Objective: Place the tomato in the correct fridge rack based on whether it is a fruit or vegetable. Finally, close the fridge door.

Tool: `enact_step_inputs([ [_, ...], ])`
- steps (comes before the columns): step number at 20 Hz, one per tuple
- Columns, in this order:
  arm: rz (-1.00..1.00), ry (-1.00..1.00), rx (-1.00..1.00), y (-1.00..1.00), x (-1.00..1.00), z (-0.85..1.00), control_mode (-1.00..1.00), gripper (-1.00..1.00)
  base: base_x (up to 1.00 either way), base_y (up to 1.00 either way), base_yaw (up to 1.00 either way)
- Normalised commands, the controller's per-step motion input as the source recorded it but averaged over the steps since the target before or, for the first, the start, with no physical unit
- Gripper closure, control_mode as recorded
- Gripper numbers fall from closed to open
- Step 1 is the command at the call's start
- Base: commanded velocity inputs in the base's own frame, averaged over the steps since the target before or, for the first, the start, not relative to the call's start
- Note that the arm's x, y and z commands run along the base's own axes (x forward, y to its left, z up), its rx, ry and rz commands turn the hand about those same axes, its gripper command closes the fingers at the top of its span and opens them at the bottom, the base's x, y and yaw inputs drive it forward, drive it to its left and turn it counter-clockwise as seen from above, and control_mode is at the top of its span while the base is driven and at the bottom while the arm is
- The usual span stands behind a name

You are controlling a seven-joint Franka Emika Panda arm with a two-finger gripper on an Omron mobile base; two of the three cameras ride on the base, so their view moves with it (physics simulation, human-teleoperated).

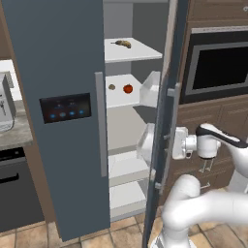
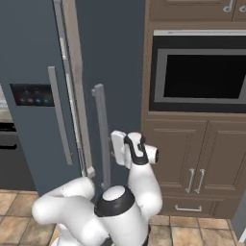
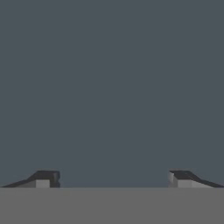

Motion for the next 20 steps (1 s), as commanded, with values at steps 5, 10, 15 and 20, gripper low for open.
enact_step_inputs([
  [5,-0.18,-0.10,0.00,0.65,0.45,0.18,-1.00,-1.00,0.00,0.00,0.00],
  [10,-0.21,-0.04,0.00,0.54,0.46,0.50,-1.00,-1.00,0.00,0.00,0.00],
  [15,-0.23,0.00,0.00,0.48,0.48,0.65,-1.00,-1.00,0.00,0.00,0.00],
  [20,-0.26,0.00,0.00,0.33,0.51,0.72,-1.00,-1.00,0.00,0.00,0.00],
])
